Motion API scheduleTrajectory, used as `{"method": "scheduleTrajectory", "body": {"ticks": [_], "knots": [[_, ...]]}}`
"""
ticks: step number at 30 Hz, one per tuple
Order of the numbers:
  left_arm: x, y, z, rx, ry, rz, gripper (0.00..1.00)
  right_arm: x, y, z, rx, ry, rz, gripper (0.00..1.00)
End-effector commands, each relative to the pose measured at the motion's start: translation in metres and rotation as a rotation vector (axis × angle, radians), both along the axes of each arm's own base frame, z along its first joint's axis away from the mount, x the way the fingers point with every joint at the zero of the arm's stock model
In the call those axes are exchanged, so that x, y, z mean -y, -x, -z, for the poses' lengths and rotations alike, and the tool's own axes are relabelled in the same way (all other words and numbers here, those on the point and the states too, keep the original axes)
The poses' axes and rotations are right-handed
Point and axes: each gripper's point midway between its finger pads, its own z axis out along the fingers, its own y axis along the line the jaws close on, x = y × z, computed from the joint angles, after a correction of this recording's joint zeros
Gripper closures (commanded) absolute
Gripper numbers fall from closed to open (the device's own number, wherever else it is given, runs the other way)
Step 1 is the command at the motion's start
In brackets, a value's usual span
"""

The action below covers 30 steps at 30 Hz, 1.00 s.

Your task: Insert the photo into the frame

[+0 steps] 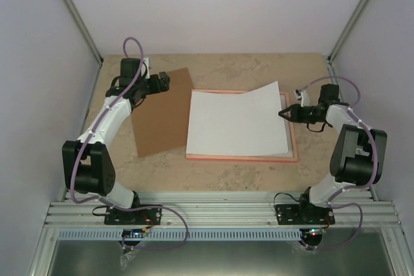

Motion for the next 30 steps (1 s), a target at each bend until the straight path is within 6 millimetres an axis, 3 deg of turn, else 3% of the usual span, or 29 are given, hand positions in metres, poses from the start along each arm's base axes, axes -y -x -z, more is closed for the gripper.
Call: {"method": "scheduleTrajectory", "body": {"ticks": [1,30], "knots": [[0.003,-0.002,0.005,0.002,0.001,0.013,0.01,0.006,-0.001,0.005,0.001,0.015,-0.023,0.99],[0.006,-0.007,0.019,-0.032,0.005,0.031,0.01,0.016,-0.003,0.019,0.001,0.06,-0.079,1.0]]}}
